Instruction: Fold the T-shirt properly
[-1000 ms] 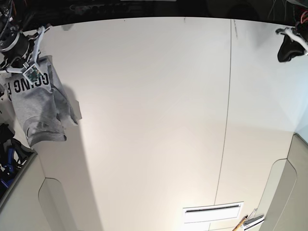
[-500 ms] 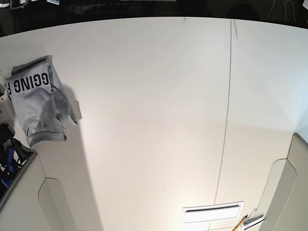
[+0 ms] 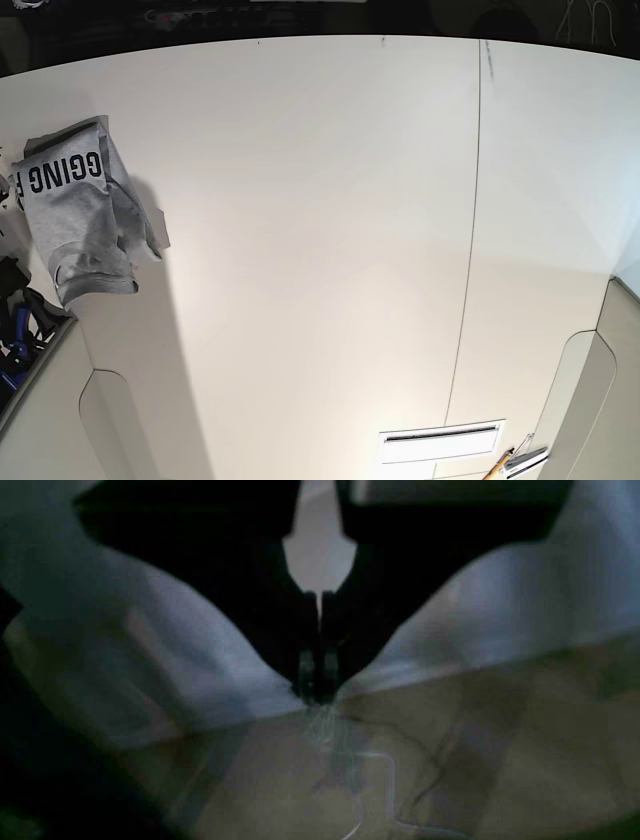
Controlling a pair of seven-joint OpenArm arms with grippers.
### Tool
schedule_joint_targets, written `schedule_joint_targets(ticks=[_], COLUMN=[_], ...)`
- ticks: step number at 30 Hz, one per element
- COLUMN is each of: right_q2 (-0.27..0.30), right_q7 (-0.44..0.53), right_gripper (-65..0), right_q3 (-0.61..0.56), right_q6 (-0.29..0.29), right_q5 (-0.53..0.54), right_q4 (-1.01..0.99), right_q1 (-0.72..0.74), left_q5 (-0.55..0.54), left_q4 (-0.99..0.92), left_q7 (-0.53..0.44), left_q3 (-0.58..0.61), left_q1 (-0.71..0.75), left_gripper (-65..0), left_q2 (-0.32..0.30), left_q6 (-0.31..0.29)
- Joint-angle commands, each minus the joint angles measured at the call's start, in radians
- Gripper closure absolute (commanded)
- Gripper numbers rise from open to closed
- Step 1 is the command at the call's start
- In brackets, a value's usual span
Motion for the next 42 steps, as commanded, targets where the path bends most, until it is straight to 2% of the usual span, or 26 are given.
schedule_joint_targets(ticks=[1, 4, 6, 8, 9, 12, 15, 18, 21, 24, 27, 28, 30, 35, 42], right_q2=[-0.009, -0.074, -0.116, -0.153, -0.171, -0.236, -0.307, -0.373, -0.420, -0.453, -0.475, -0.481, -0.489, -0.491, -0.491], right_q7=[0.039, 0.210, 0.309, 0.408, 0.459, 0.573, 0.620, 0.619, 0.620, 0.623, 0.626, 0.626, 0.626, 0.626, 0.626], right_gripper=[0.0, 0.0, 0.0, 0.0, 0.0, 0.0, 0.0, 0.0, 0.0, 0.0, 0.0, 0.0, 0.0, 0.0, 0.0], right_q3=[-0.021, -0.098, -0.146, -0.196, -0.219, -0.272, -0.290, -0.290, -0.290, -0.288, -0.276, -0.269, -0.256, -0.253, -0.253], right_q6=[-0.002, -0.002, -0.002, -0.002, -0.002, -0.010, -0.040, -0.108, -0.212, -0.315, -0.377, -0.384, -0.392, -0.391, -0.392], right_q5=[-0.024, -0.121, -0.149, -0.153, -0.152, -0.153, -0.153, -0.153, -0.153, -0.153, -0.153, -0.153, -0.148, -0.061, -0.044], right_q4=[-0.052, -0.263, -0.393, -0.510, -0.563, -0.686, -0.767, -0.812, -0.828, -0.827, -0.827, -0.827, -0.827, -0.827, -0.826], right_q1=[0.030, 0.138, 0.208, 0.277, 0.309, 0.393, 0.453, 0.496, 0.528, 0.542, 0.542, 0.541, 0.542, 0.541, 0.542], left_q5=[0.051, 0.224, 0.329, 0.436, 0.485, 0.559, 0.595, 0.642, 0.698, 0.747, 0.772, 0.771, 0.771, 0.768, 0.768], left_q4=[-0.040, -0.203, -0.316, -0.426, -0.480, -0.624, -0.747, -0.830, -0.871, -0.878, -0.878, -0.878, -0.877, -0.877, -0.874], left_q7=[-0.062, -0.347, -0.536, -0.659, -0.689, -0.705, -0.706, -0.705, -0.706, -0.741, -0.781, -0.781, -0.781, -0.784, -0.787], left_q3=[0.043, 0.194, 0.279, 0.350, 0.381, 0.446, 0.481, 0.484, 0.484, 0.484, 0.484, 0.484, 0.484, 0.484, 0.484], left_q1=[-0.016, -0.135, -0.229, -0.333, -0.389, -0.546, -0.678, -0.781, -0.844, -0.866, -0.870, -0.872, -0.871, -0.872, -0.894], left_gripper=[0.0, 0.0, 0.0, 0.0, 0.0, 0.0, 0.0, 0.0, 0.0, 0.0, 0.0, 0.0, 0.0, 0.0, 0.0], left_q2=[-0.006, 0.006, 0.026, 0.055, 0.071, 0.126, 0.187, 0.241, 0.272, 0.276, 0.276, 0.276, 0.277, 0.277, 0.277], left_q6=[-0.004, -0.004, -0.004, -0.004, -0.004, -0.004, -0.004, -0.004, -0.003, 0.122, 0.267, 0.309, 0.345, 0.341, 0.341])
